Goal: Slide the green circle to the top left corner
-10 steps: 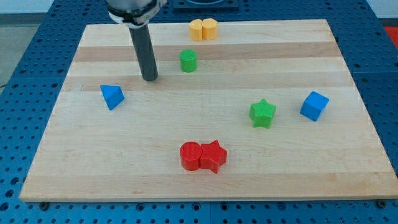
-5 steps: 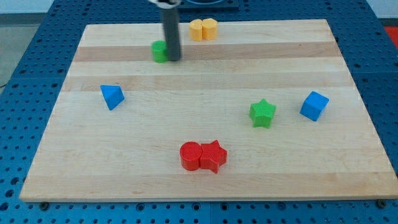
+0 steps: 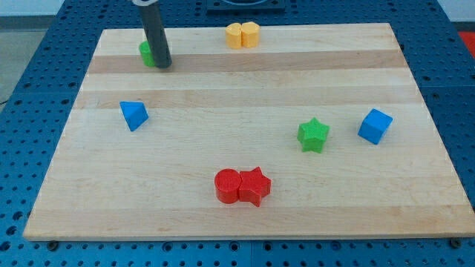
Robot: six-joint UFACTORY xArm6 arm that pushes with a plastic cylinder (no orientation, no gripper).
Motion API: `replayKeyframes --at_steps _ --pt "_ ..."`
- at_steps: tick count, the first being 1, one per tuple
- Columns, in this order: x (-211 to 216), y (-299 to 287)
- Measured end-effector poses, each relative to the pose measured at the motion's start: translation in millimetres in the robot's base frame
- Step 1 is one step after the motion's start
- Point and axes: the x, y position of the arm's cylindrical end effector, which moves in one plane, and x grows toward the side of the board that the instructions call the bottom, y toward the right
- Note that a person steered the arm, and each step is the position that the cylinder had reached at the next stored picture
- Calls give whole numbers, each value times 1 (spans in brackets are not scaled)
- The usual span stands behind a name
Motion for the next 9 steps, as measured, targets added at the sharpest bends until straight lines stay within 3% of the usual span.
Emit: replayKeyframes --at_steps 1,5,7,8,9 --pt "-29 -32" --pt "-37 -43" --pt "-45 -80" --pt "-29 -89" --pt "26 -55"
